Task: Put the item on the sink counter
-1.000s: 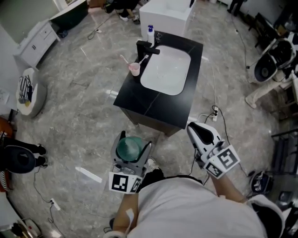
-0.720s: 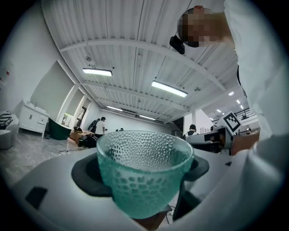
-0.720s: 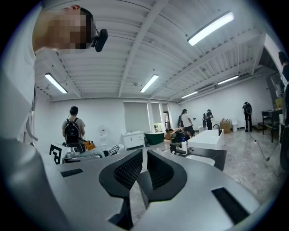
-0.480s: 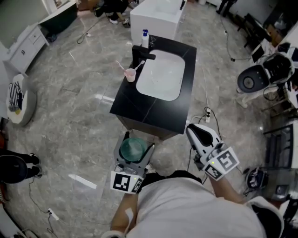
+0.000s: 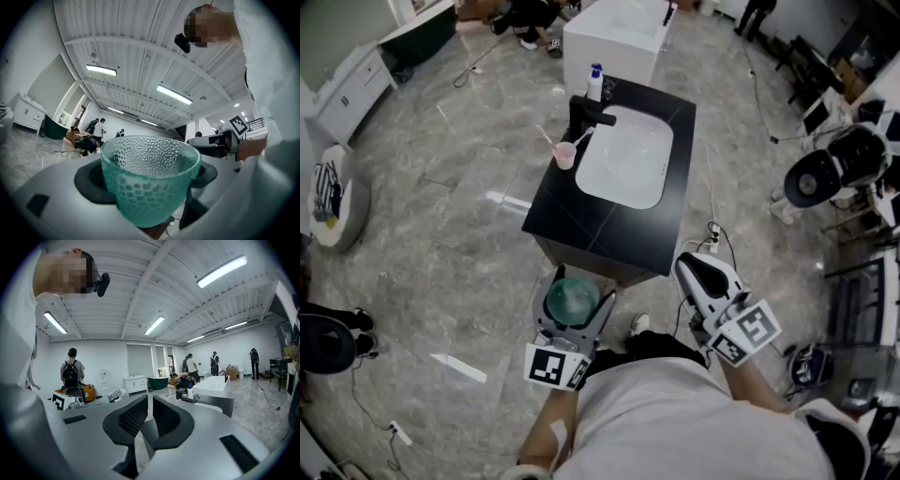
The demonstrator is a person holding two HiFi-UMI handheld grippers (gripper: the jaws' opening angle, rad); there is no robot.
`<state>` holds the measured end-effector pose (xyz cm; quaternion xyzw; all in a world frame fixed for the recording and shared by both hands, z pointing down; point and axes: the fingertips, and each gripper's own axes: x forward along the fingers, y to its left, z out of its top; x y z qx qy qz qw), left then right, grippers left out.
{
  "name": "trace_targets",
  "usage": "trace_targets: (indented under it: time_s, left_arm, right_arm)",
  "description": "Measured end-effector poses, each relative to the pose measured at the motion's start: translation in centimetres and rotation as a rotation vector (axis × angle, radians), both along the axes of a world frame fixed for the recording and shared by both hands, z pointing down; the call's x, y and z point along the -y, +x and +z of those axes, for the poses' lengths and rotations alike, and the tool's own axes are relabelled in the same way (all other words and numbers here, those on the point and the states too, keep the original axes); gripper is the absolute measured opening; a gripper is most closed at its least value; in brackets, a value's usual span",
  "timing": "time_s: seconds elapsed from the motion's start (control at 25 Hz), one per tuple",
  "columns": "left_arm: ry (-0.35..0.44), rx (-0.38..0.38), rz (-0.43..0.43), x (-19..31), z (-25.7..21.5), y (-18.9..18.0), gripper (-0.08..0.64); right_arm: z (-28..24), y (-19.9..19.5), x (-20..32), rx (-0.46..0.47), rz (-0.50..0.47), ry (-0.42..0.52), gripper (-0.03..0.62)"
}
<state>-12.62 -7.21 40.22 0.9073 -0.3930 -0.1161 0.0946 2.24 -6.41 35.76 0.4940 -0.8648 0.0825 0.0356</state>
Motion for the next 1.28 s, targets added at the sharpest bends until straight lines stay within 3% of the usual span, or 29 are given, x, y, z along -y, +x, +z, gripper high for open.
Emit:
trace_targets:
  time_s: [0.36,0.84,1.28]
  left_arm:
    - [0.006,0.029,-0.053,1.8,-0.6,0.6,0.397]
    - [0.015,0.070,-0.078,4.4,-2.7,5.0,0.397]
    - [-0.003,0.096,-0.124,5.7,-2.5,5.5,0.396]
  right_arm:
    - [-0.4,0.1,3.2,0.047,-0.066,0.015,0.057]
    - [-1.5,3.7,7.8,0.103,-0.118,0.033,0.057]
    - [-1.2,4.0,9.1,0.103,-0.181,0.017,0.057]
